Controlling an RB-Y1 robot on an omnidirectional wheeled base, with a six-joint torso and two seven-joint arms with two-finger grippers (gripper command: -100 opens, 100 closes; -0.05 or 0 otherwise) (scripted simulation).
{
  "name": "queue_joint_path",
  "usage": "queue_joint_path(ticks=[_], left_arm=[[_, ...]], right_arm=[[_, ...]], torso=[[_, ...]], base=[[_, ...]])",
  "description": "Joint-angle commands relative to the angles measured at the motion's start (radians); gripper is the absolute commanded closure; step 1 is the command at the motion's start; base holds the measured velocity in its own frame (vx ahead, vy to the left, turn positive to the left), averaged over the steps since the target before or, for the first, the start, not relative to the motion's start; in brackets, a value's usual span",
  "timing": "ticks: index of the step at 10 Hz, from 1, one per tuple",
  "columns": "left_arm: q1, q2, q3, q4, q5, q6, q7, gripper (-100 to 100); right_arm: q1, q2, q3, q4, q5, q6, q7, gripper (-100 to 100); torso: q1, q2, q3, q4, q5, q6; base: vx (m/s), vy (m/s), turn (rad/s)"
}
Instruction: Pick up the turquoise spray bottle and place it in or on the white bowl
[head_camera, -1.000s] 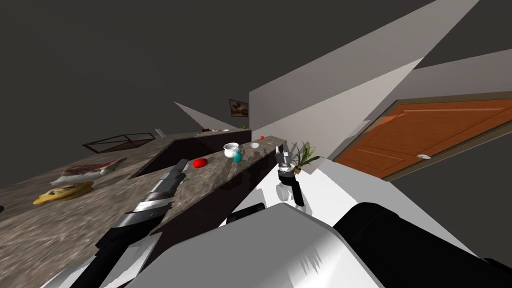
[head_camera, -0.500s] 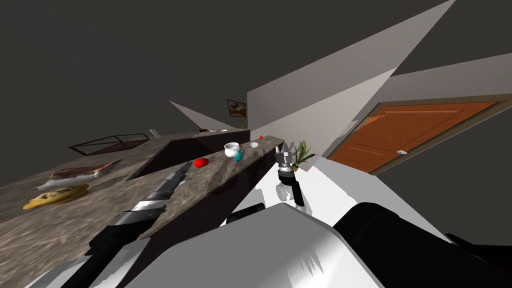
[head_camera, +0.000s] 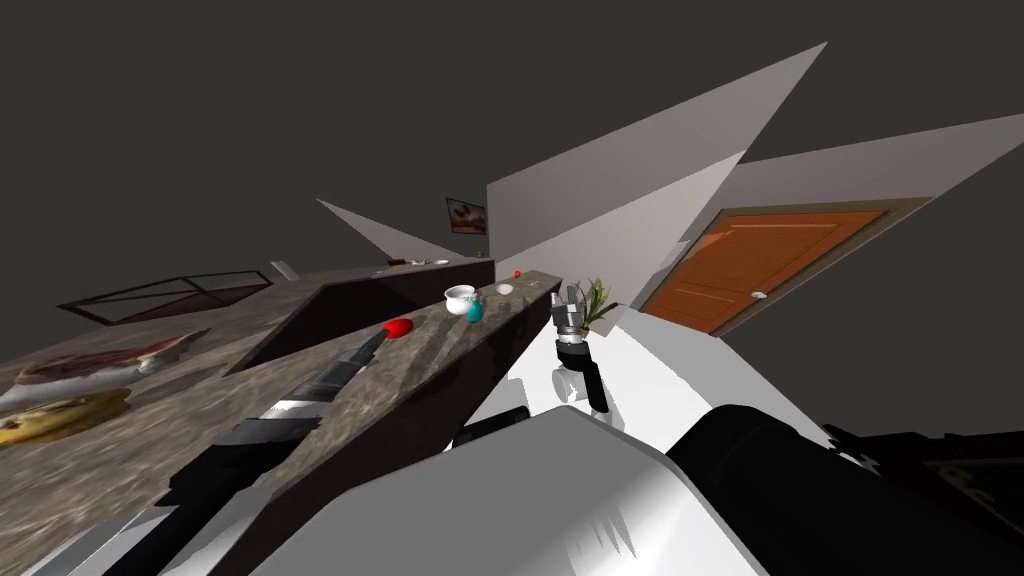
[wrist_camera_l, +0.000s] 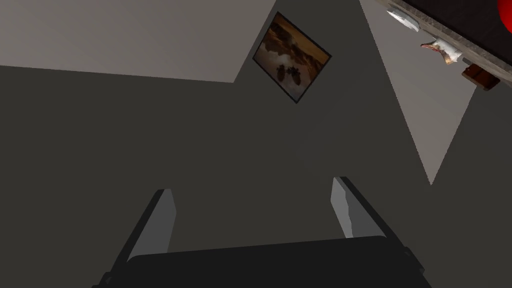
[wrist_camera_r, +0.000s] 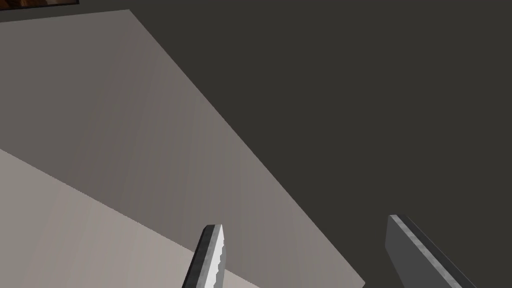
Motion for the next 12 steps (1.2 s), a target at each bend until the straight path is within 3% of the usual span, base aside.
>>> queue_joint_path(ticks=[1,6,11,12], left_arm=[[-0.003,0.05,-0.004,0.024,-0.019,0.005,-0.006,-100],[-0.013,0.177,-0.019,0.1,-0.065,-0.006,-0.014,-100],[-0.032,0.327,-0.058,0.201,-0.12,-0.032,-0.013,-100],[-0.032,0.337,-0.058,0.201,-0.12,-0.032,-0.013,-100]], right_arm=[[0.0,0.0,0.0,0.0,0.0,0.0,0.0,0],[0.0,0.0,0.0,0.0,0.0,0.0,0.0,0],[0.0,0.0,0.0,0.0,0.0,0.0,0.0,0],[0.0,0.0,0.0,0.0,0.0,0.0,0.0,0]], torso=[[0.0,0.0,0.0,0.0,0.0,0.0],[-0.002,-0.002,-0.001,-0.001,0.0,0.001],[-0.004,-0.003,-0.002,-0.001,-0.001,0.0],[-0.004,-0.005,-0.003,-0.001,-0.001,0.001]], base=[[-0.009,0.028,-0.116],[0.004,0.021,-0.166],[0.027,-0.003,-0.189],[0.036,-0.005,-0.107]])
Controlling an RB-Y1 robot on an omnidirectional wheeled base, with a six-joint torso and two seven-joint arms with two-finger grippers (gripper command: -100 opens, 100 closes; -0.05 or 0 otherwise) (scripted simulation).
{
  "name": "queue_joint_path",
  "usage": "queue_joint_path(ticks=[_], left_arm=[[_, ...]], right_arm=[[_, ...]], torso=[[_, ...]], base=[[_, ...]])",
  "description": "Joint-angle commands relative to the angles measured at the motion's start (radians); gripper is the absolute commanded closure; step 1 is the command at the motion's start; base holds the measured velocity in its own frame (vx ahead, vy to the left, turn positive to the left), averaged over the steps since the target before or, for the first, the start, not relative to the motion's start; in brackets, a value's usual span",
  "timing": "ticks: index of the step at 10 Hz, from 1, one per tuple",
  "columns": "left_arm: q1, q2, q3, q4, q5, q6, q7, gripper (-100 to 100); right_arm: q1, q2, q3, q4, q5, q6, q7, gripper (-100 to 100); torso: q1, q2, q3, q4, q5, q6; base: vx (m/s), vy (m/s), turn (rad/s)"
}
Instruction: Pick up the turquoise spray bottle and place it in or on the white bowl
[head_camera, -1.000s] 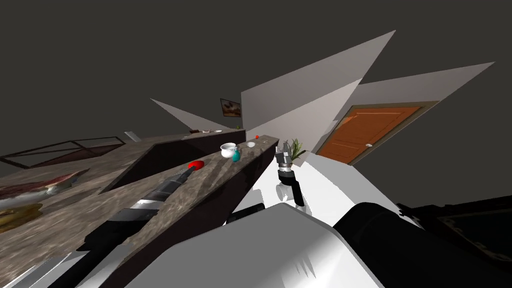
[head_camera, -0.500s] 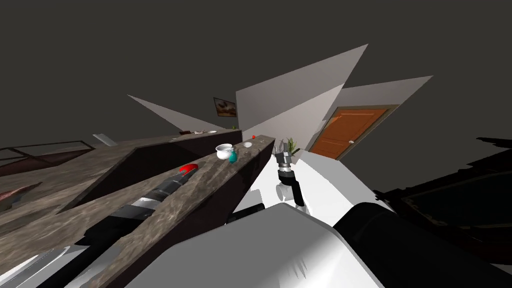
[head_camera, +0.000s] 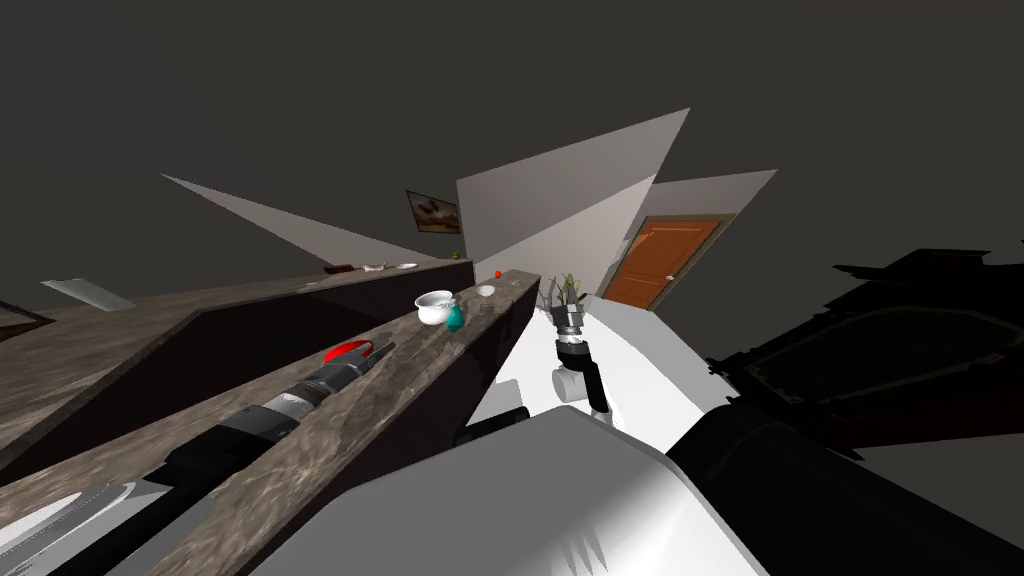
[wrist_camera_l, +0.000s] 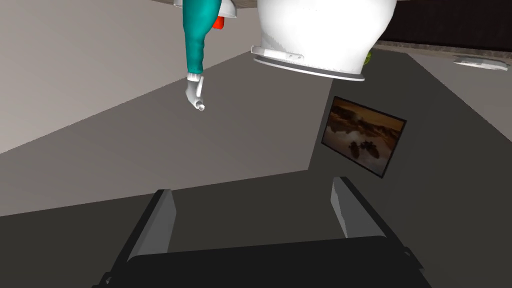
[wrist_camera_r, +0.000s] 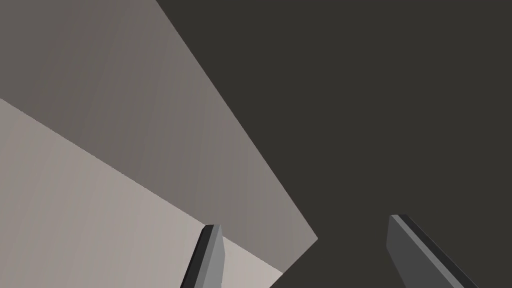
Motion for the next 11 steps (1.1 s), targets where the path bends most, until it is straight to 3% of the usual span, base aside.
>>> queue_joint_path(ticks=[1,3,4,7,11], left_arm=[[-0.008,0.048,-0.015,0.029,-0.015,-0.009,0.003,-100],[-0.02,0.111,-0.043,0.076,-0.038,-0.027,0.01,-100],[-0.02,0.118,-0.043,0.076,-0.038,-0.027,0.01,-100],[-0.04,0.207,-0.088,0.141,-0.069,-0.057,0.025,-100],[-0.065,0.292,-0.149,0.211,-0.098,-0.097,0.05,-100]], right_arm=[[0.0,0.0,0.0,0.0,0.0,0.0,0.0,0],[0.0,0.0,0.0,0.0,0.0,0.0,0.0,0],[0.0,0.0,0.0,0.0,0.0,0.0,0.0,0],[0.0,0.0,0.0,0.0,0.0,0.0,0.0,0],[0.0,0.0,0.0,0.0,0.0,0.0,0.0,0]], torso=[[0.0,0.0,0.0,0.0,0.0,0.0],[-0.001,-0.001,-0.001,0.0,0.0,0.001],[-0.001,-0.003,-0.001,-0.001,0.0,0.001],[-0.002,-0.002,-0.001,-0.001,0.0,0.001],[-0.003,-0.004,-0.002,-0.001,-0.001,0.001]], base=[[0.04,-0.014,-0.163],[0.068,-0.022,-0.289],[0.059,-0.017,-0.075],[0.075,-0.023,-0.258],[0.111,-0.036,-0.234]])
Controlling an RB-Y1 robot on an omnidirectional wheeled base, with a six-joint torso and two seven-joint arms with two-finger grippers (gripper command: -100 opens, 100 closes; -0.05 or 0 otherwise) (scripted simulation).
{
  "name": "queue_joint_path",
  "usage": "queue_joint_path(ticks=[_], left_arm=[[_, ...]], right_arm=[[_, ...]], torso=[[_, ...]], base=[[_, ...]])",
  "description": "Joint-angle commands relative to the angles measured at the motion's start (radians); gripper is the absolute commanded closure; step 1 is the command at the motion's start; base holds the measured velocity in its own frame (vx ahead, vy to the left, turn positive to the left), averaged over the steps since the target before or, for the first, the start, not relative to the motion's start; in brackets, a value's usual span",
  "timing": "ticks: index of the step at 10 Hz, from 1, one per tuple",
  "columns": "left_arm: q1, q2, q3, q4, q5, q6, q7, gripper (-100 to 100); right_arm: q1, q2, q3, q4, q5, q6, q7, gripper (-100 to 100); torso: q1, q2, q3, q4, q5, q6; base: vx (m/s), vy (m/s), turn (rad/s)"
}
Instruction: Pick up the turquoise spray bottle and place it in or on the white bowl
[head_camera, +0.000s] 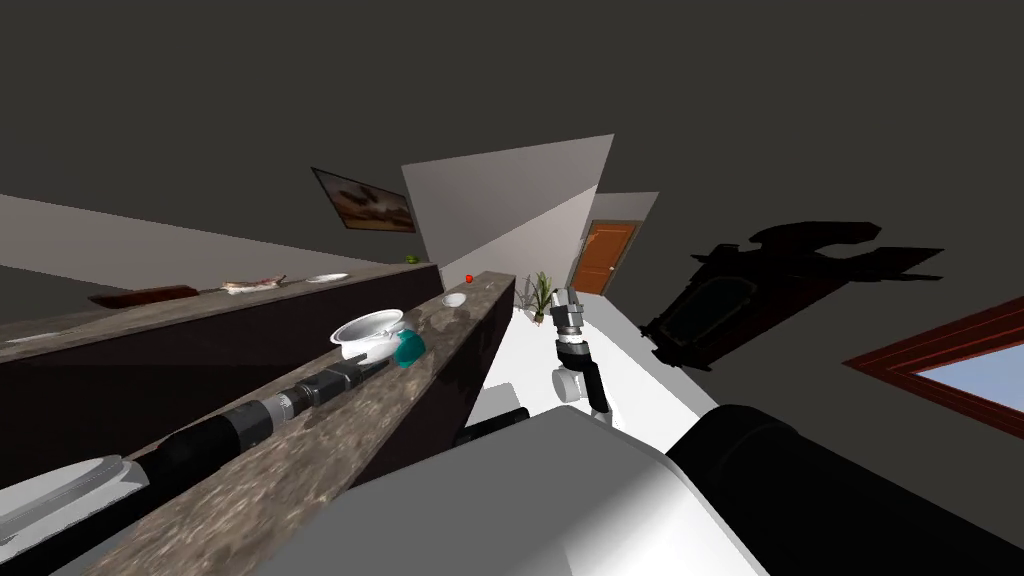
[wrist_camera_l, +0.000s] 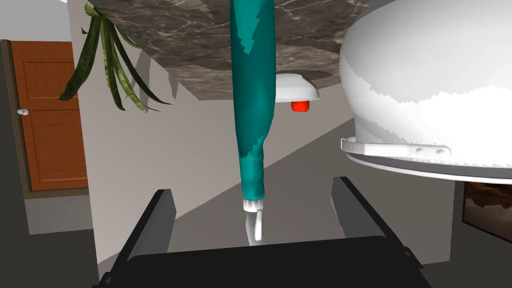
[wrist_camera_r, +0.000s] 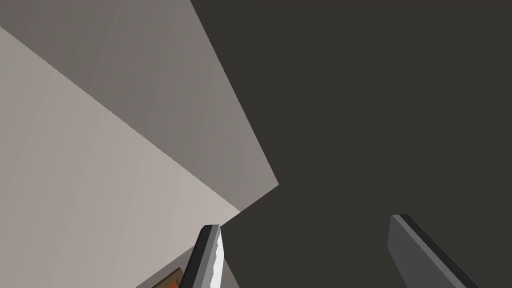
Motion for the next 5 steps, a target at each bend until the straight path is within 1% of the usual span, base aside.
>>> queue_joint_path(ticks=[1,2,3,4,5], left_arm=[[-0.011,0.025,-0.024,0.03,-0.01,-0.02,0.009,-100],[-0.021,0.05,-0.047,0.052,-0.018,-0.035,0.02,-100],[-0.027,0.065,-0.061,0.065,-0.022,-0.044,0.026,-100],[-0.023,0.053,-0.05,0.059,-0.018,-0.04,0.02,-100],[-0.024,0.054,-0.052,0.061,-0.019,-0.043,0.021,0]], right_arm=[[0.0,0.0,0.0,0.0,0.0,0.0,0.0,0],[0.0,0.0,0.0,0.0,0.0,0.0,0.0,0],[0.0,0.0,0.0,0.0,0.0,0.0,0.0,0],[0.0,0.0,0.0,0.0,0.0,0.0,0.0,0],[0.0,0.0,0.0,0.0,0.0,0.0,0.0,0]], torso=[[0.0,0.0,0.0,0.0,0.0,0.0],[-0.001,0.002,0.001,0.0,0.0,0.0],[-0.002,-0.001,-0.001,0.0,0.0,0.001],[0.0,-0.002,-0.001,-0.001,0.0,0.0],[0.001,0.004,0.002,0.001,0.0,-0.001]], base=[[0.093,-0.056,-0.142],[0.156,-0.061,-0.34],[0.174,-0.017,-0.263],[0.054,-0.005,-0.023],[0.006,-0.006,0.006]])
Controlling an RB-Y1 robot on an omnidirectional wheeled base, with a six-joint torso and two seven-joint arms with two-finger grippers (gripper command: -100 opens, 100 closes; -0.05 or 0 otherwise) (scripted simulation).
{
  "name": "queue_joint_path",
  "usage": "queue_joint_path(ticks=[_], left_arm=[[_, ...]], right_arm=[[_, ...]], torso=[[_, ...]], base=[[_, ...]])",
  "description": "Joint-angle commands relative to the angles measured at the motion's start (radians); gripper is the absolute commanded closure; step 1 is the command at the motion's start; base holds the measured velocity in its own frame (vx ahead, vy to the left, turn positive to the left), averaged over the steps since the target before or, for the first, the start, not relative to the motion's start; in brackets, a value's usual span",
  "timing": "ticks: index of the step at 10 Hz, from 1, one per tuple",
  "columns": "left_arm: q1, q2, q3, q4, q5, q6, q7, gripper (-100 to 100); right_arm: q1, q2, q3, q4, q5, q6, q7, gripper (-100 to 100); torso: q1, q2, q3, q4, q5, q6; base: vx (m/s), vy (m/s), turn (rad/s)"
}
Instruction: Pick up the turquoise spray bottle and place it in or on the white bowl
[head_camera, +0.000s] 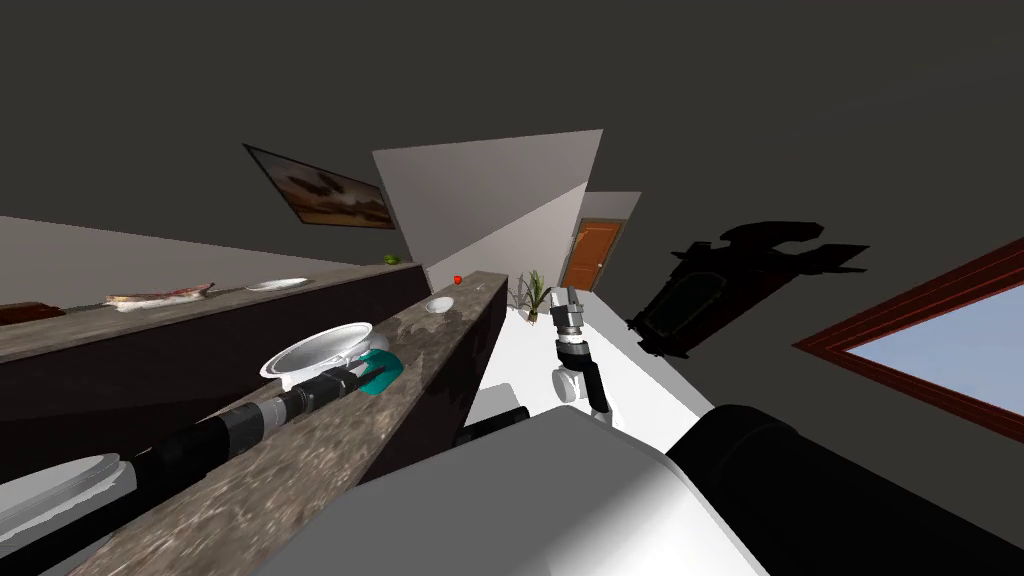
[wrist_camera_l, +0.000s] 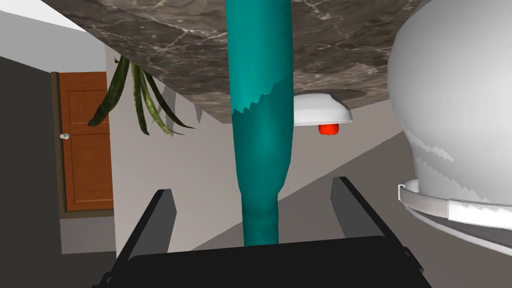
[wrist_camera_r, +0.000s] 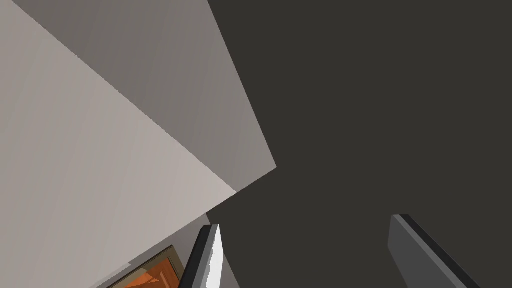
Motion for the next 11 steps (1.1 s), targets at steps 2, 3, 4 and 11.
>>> queue_joint_path(ticks=[2,3,4,11], left_arm=[[-0.021,-0.011,-0.005,0.047,0.006,0.013,0.008,-100],[-0.035,-0.018,-0.008,0.078,0.011,0.021,0.013,-100],[-0.043,-0.021,-0.01,0.094,0.013,0.025,0.015,-100],[-0.068,-0.03,-0.022,0.132,0.015,0.036,0.022,100]], right_arm=[[0.0,0.0,0.0,0.0,0.0,0.0,0.0,0],[0.0,0.0,0.0,0.0,0.0,0.0,0.0,0],[0.0,0.0,0.0,0.0,0.0,0.0,0.0,0],[0.0,0.0,0.0,0.0,0.0,0.0,0.0,0]], torso=[[0.0,0.003,0.002,0.001,0.0,0.001],[0.001,0.007,0.004,0.002,0.0,0.001],[0.001,0.01,0.006,0.002,0.0,0.001],[0.001,0.003,0.002,0.001,0.0,0.0]], base=[[-0.073,0.004,-0.255],[-0.134,0.008,-0.32],[-0.122,0.017,-0.271],[-0.039,-0.005,-0.07]])
